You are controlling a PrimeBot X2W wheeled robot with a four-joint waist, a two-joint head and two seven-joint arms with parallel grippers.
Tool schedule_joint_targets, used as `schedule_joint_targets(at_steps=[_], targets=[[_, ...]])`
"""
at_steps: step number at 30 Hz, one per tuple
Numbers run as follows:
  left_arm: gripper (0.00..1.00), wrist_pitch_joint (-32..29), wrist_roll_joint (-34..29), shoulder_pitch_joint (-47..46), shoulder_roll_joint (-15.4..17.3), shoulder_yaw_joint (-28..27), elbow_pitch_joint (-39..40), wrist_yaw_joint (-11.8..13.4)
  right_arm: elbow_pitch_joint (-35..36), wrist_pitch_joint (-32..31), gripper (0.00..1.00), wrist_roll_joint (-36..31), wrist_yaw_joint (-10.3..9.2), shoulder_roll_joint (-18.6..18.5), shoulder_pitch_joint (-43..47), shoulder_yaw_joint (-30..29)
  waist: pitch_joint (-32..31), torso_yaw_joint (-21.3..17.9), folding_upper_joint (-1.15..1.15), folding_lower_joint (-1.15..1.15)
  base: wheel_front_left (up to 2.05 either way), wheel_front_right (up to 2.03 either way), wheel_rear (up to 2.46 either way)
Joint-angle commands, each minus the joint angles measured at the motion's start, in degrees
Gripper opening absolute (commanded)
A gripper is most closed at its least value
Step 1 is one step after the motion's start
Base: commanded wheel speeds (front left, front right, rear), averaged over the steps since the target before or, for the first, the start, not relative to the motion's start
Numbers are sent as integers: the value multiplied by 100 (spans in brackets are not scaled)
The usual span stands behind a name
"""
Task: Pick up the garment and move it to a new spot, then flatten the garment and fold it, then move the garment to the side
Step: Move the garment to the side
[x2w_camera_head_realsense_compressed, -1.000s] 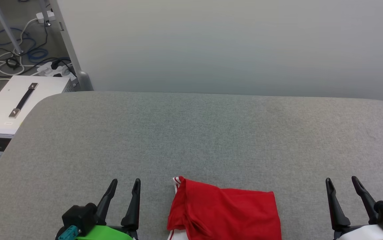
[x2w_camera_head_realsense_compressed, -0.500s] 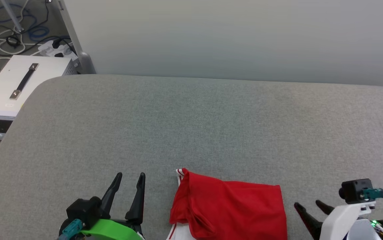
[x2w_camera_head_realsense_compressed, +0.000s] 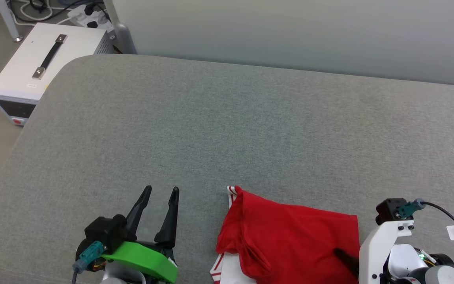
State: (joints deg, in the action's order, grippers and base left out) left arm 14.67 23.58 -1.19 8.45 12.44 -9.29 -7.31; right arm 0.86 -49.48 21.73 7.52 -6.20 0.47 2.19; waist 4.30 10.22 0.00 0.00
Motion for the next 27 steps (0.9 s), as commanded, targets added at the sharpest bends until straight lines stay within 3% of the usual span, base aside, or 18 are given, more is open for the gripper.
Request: schedule_joint_targets(at_steps=[1,11,12,13,14,15,22,27], targets=[[100,33,8,-114,12,-1,-17,-17,-82,21,100,-185,-3,-14,-118,15,153,167,0,0,0,0,0],[100,33,8,-196,-7,41,-75,-17,-751,-1,100,-311,-3,184,-84,381,267,324,0,0,0,0,0],[100,33,10,-195,-5,38,-81,-17,-797,2,87,-310,-3,190,-77,426,263,323,0,0,0,0,0],[100,33,10,-194,-3,31,-90,-17,-846,14,45,-313,-3,194,-73,477,256,318,0,0,0,0,0],[100,33,9,-195,-4,26,-97,-17,-878,36,19,-313,-3,194,-74,517,248,311,0,0,0,0,0],[100,33,8,-195,-7,21,-102,-17,-905,85,0,-307,-3,185,-85,565,232,295,0,0,0,0,0],[100,33,6,-165,-7,17,-130,-17,-930,588,0,-321,-3,-27,-264,701,85,124,0,0,0,0,0],[100,33,29,-115,-2,28,-133,-17,-637,1030,0,-466,-3,-547,-423,1044,-64,-78,0,0,0,0,0]])
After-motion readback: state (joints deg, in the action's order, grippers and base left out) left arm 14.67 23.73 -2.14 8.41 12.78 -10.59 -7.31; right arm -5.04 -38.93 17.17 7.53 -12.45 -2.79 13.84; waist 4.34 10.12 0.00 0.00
